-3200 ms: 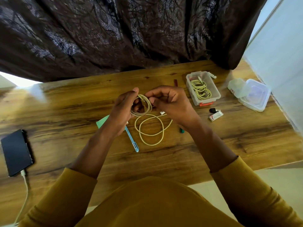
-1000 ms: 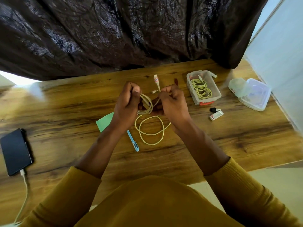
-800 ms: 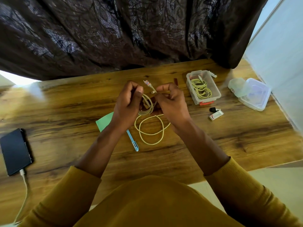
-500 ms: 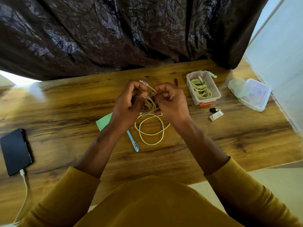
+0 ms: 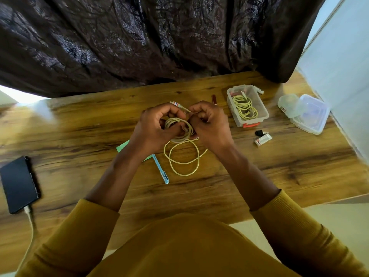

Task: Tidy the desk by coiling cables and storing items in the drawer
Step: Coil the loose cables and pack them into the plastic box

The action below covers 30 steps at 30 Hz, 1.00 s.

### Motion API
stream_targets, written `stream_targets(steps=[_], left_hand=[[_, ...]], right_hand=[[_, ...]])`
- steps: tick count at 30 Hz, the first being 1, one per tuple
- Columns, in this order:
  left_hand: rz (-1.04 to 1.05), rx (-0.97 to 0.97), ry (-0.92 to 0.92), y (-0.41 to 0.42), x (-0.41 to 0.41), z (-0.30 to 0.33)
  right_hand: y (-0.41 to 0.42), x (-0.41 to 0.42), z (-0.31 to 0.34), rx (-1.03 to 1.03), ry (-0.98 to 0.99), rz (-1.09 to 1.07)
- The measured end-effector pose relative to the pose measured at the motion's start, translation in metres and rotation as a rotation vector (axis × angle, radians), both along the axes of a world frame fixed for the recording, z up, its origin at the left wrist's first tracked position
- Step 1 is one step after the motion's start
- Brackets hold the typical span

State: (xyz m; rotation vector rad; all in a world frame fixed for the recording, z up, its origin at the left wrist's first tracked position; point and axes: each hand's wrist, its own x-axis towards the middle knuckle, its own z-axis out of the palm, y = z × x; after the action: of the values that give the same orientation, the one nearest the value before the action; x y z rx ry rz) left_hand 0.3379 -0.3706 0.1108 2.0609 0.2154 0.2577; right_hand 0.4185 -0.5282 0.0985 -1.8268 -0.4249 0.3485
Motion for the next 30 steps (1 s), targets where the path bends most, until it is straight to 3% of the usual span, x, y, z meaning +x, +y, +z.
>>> stream_targets(steps=[5,13,18,25,30], left_hand=[[-0.002,0.116,-0.013,-0.001,-0.003,0.003],[0.136,0.427,-0.213,-0.004,-0.003,-0.012],[0.105,0.551,-0.274,-0.008,0.0,-0.015],[0.137,0.597,-0.298,-0.001,0.003,-0.014],[0.132,0.514,-0.314,0.003,0.002,-0.018]], right_hand=[[-0.001,-0.002,0.001,-0.002,-0.021,0.012],[0.002,-0.002,0.002,0.036,-0.007,-0.082],[0.003,0.001,0.001,0.011,-0.059,-0.115],[0.002,-0.001,0.001,0.047,-0.051,0.009],[0.0,0.003,0.003,0.222,0.103,-0.015]])
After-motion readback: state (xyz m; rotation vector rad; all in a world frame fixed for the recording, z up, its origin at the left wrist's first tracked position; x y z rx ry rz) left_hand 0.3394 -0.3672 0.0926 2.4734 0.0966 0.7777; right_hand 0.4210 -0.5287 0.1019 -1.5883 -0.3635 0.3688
